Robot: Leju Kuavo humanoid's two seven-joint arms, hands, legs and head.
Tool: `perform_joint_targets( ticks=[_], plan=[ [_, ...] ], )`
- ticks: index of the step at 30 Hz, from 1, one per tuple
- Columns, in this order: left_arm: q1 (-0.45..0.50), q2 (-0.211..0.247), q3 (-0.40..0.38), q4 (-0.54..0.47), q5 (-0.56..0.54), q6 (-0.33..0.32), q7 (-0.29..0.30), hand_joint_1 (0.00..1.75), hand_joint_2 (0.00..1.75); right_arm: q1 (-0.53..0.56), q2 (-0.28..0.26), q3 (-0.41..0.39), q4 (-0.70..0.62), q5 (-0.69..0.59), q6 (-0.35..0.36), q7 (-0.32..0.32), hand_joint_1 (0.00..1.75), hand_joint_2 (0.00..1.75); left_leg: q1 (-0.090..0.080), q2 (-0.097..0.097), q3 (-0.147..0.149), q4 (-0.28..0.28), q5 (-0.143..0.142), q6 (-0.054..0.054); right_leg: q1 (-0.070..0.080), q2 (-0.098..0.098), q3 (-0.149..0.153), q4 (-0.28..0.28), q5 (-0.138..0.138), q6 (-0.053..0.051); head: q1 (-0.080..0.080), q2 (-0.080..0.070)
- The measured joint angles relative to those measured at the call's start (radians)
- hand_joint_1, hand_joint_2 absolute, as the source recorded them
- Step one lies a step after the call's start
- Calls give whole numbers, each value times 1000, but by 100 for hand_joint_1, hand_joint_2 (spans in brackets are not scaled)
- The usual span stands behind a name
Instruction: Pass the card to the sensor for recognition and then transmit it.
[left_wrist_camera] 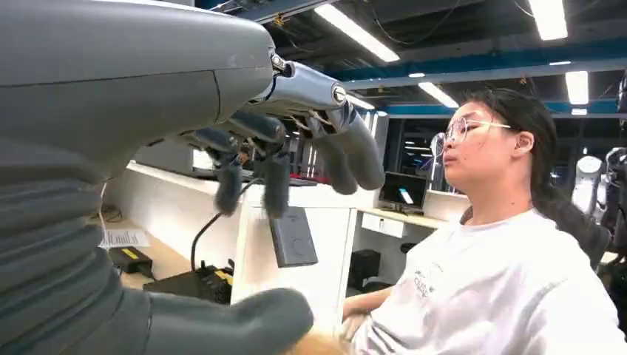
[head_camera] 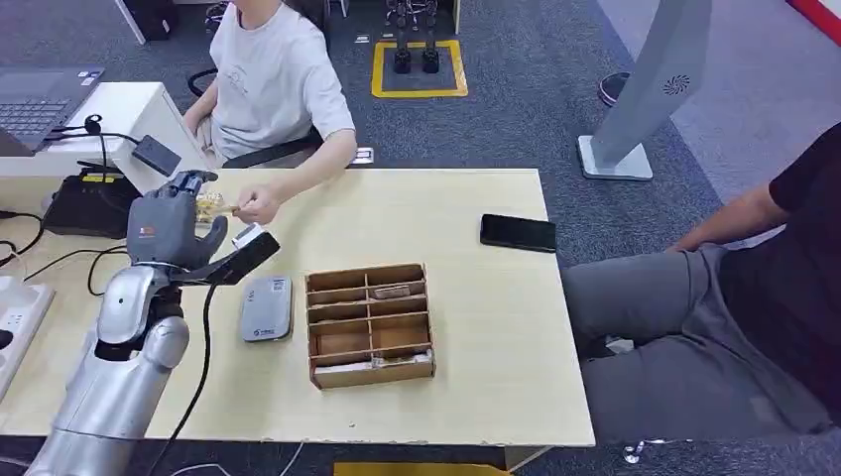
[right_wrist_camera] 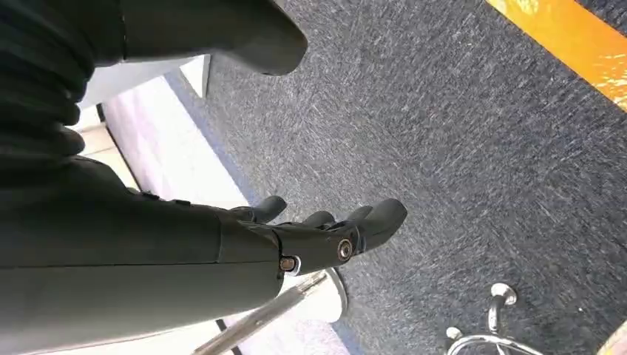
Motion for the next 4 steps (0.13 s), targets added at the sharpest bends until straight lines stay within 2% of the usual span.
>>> perform_joint_targets(
  ticks=[4],
  plan=[
    [0,0,0,0,0,0,0,65,175,0,0,0,1,0,0,0,0,175,0,0,0,0,0,0,0,0,0,0,0,0,0,0]
  ],
)
